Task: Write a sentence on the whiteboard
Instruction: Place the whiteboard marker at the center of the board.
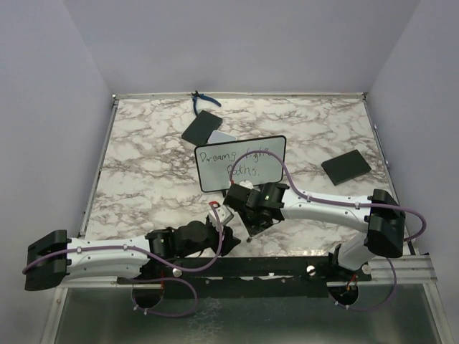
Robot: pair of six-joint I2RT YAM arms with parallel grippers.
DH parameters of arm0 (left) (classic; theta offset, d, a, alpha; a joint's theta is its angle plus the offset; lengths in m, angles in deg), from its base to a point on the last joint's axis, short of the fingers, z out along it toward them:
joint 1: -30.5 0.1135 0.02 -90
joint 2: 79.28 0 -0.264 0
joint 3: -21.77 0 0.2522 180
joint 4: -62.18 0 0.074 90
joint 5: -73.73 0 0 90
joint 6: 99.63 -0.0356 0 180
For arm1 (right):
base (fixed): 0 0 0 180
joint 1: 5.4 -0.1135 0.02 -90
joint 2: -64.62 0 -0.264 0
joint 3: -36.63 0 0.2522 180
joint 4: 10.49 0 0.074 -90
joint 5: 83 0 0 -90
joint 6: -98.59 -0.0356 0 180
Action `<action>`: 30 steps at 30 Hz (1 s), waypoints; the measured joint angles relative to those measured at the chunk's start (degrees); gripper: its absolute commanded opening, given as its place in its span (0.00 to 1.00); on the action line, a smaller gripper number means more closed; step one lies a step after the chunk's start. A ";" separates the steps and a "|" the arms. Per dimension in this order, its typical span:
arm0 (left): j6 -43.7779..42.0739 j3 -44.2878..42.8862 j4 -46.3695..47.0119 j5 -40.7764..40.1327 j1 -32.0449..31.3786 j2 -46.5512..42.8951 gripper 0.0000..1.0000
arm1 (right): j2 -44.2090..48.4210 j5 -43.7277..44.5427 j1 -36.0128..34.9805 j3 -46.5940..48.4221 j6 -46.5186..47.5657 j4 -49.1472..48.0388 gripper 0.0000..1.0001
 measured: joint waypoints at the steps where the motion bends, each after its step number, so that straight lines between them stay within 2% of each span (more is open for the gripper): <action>1: 0.33 -0.09 -0.61 -0.22 0.00 -0.13 0.54 | 0.02 0.13 0.00 0.07 -0.02 0.02 0.01; 7: 3.34 -1.97 -4.74 -2.27 0.98 0.83 0.57 | 0.26 2.73 -0.44 1.46 -1.33 1.90 0.01; 12: 5.51 -5.16 -6.80 -2.45 4.76 3.98 0.57 | 1.90 6.60 -0.42 1.46 -1.73 4.52 0.01; 16: 6.82 -6.69 -8.04 -1.95 9.79 4.28 0.57 | 6.88 6.82 0.76 -0.68 -1.49 2.38 0.01; 19: 7.65 -7.06 -8.55 -0.59 14.38 4.00 0.57 | 11.69 4.81 2.97 -4.92 -0.33 -2.51 0.01; 23: 8.35 -7.26 -9.81 1.22 20.57 4.07 0.59 | 16.31 -0.57 9.27 -12.44 2.49 -12.26 0.01; 30: 9.62 -8.17 -13.00 2.75 24.48 2.36 0.64 | 19.50 -19.52 19.87 -27.54 6.78 -35.39 0.01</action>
